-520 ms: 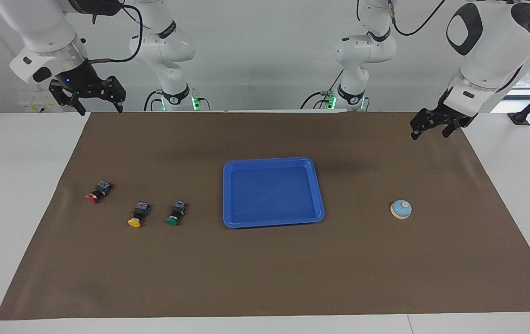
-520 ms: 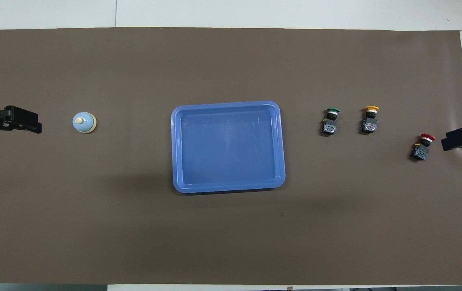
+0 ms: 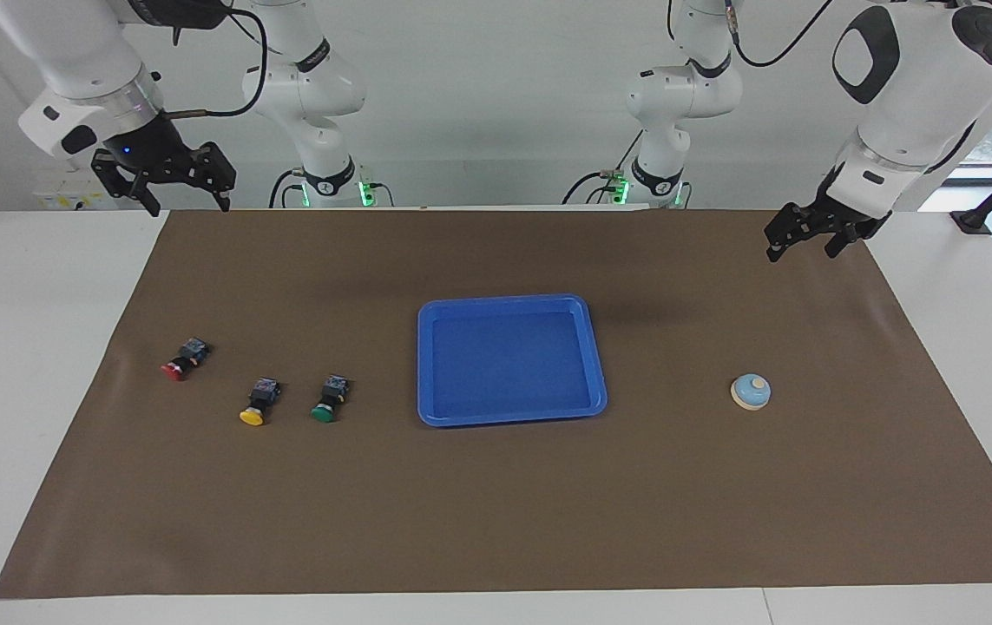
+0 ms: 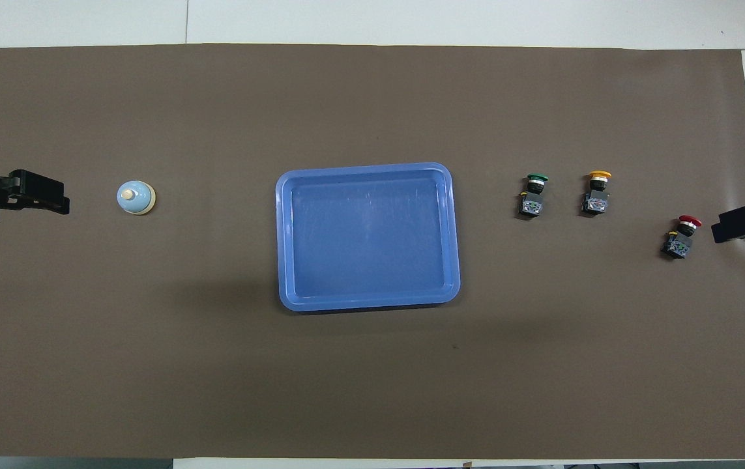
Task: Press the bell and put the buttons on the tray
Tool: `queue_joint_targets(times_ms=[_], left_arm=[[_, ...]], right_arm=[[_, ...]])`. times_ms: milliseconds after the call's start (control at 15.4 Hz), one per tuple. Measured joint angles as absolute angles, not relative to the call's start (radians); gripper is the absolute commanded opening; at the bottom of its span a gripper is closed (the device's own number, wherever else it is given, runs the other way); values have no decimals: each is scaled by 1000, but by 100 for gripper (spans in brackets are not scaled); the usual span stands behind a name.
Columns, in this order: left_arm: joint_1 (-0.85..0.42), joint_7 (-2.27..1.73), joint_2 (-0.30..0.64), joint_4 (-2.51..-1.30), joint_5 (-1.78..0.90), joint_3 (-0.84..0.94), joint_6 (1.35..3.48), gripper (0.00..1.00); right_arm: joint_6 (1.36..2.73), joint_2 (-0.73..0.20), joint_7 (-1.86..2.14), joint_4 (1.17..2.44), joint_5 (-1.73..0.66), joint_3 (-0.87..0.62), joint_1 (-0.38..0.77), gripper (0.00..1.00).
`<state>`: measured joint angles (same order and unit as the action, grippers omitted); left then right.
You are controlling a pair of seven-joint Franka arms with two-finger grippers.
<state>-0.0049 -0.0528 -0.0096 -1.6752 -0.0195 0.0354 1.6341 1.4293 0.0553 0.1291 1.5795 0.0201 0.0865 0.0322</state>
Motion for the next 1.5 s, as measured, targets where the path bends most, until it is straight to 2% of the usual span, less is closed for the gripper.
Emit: queue_joint_targets(times_ms=[65,130,195,845,1105,1496], left_arm=[[-5,-54,-9,-1680,-19,36,1652,36],[-5,-54,-6,-1687,-19,35,1671,8],[-5,-55,3,-1695,-19,35,1696,0],[5,-59,176,-1809,-19,31,1987,0],[22,-59,196,-1919,-19,29,2156,0],[22,-59,210,-1972,-19,29,2259,0]], right_arm=[[1429,55,129,1579,20,87,32,100],[1429,55,129,1579,20,87,32,100],[1429,55,129,1579,20,87,32,100],[1429,55,129,1579,20,87,32,100],[1429,55,129,1579,20,87,32,100],[1429,55,129,1579,20,87,32,100]])
